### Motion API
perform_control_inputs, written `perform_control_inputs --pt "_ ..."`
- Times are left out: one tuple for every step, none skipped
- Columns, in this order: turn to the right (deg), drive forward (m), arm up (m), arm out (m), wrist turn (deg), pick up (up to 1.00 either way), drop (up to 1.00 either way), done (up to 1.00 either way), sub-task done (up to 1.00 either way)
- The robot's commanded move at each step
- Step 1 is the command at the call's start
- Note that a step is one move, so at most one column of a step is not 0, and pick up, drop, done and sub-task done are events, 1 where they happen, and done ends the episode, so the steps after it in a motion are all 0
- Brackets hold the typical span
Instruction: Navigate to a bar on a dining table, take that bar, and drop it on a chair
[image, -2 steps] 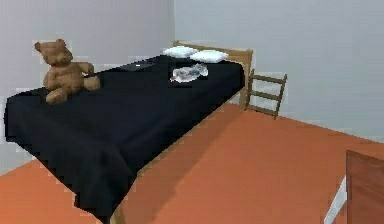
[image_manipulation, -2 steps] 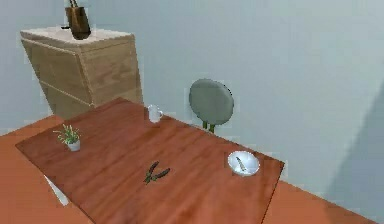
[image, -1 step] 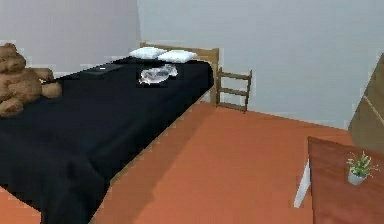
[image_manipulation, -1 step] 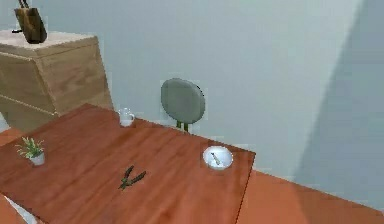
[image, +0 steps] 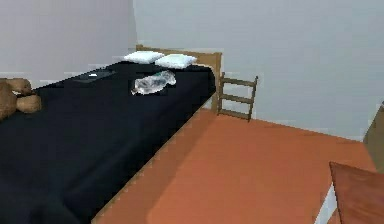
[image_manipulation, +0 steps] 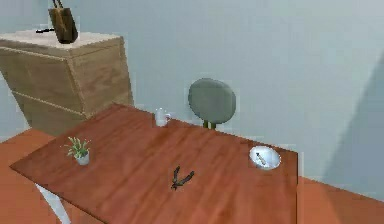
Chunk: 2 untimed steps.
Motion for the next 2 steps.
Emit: perform_control_inputs --pt "45.0 0.00 0.00 0.00 0.0 0.00 0.00 0.00 0.00" --pt "45.0 0.00 0.00 0.00 0.0 0.00 0.00 0.00 0.00"
